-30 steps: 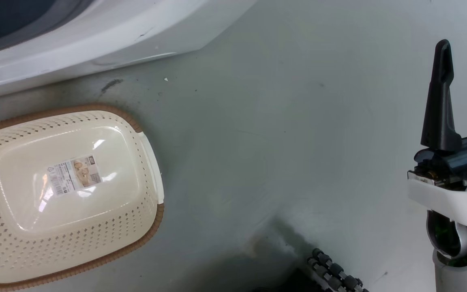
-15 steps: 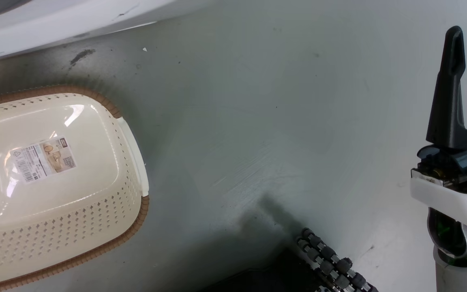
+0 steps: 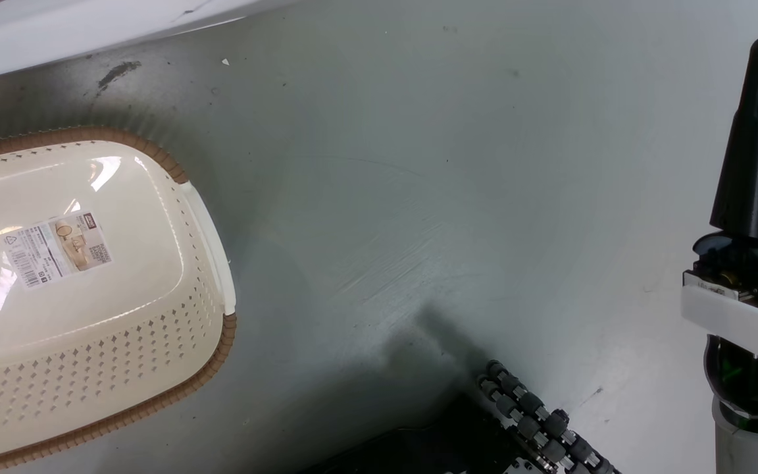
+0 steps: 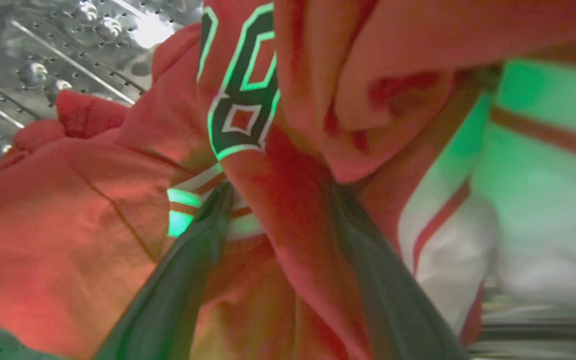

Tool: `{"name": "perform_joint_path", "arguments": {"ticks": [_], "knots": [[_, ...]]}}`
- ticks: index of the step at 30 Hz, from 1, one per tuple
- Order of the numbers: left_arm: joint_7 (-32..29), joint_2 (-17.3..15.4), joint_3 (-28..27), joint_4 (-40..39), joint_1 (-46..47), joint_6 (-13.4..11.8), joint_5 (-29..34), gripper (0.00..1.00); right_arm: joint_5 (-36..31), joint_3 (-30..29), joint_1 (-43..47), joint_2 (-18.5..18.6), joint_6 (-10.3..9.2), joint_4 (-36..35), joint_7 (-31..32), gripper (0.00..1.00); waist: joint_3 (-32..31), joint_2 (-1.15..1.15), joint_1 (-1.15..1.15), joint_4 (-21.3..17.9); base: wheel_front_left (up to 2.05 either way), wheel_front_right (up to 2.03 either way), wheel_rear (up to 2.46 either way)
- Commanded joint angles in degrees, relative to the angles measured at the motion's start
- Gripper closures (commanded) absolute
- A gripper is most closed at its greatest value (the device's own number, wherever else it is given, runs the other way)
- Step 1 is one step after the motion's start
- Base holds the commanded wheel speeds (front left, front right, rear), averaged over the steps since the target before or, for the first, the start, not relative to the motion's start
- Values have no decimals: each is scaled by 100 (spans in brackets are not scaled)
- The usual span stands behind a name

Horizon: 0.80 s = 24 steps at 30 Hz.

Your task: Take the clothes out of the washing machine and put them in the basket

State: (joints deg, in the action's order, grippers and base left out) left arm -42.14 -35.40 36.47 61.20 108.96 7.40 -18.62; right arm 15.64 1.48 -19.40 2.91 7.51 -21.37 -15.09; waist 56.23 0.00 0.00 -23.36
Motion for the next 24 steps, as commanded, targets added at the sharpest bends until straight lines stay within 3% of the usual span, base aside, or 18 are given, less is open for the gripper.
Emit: {"name": "perform_joint_path", "arguments": {"ticks": [1, 2, 3, 4, 5, 12, 18, 24], "knots": [[39, -7, 40, 73, 7, 2, -15, 0, 32, -18, -80, -5, -4, -2, -12, 0, 7, 0, 0, 4, 0, 0, 0], [36, 0, 85, 102, -24, 2, -29, 0, 48, -30, -77, -5, -4, 1, -12, 0, 8, 0, 0, 6, 0, 0, 0], [-2, -4, 113, 152, -57, 2, -69, 8, 57, -41, -69, -5, -4, 6, -12, 0, 7, 0, 0, 11, 0, 0, 0], [-44, 7, 156, 182, -101, 2, -96, 86, 58, -48, -62, -5, -4, 10, -12, 0, 7, 0, 0, 17, 0, 0, 0], [-60, -1, 213, 193, -117, 2, -102, 100, 58, -57, -57, -5, -4, 11, -12, 0, 11, 0, 0, 25, 0, 0, 0], [291, -156, 503, 68, -144, 2, -278, 100, 68, -46, -170, -5, -4, 31, -12, 0, -7, 0, 0, 32, 0, 0, 0], [1519, -298, 659, -30, -451, 2, -481, 100, 3, -35, -201, -4, -4, 115, -12, 0, -430, 0, 0, 67, 0, 0, 0], [2490, -141, 825, 73, -1173, 2, -738, 100, -227, 21, -56, -3, -4, 286, -12, 0, -1071, 0, 0, 295, 0, 0, 0]]}}
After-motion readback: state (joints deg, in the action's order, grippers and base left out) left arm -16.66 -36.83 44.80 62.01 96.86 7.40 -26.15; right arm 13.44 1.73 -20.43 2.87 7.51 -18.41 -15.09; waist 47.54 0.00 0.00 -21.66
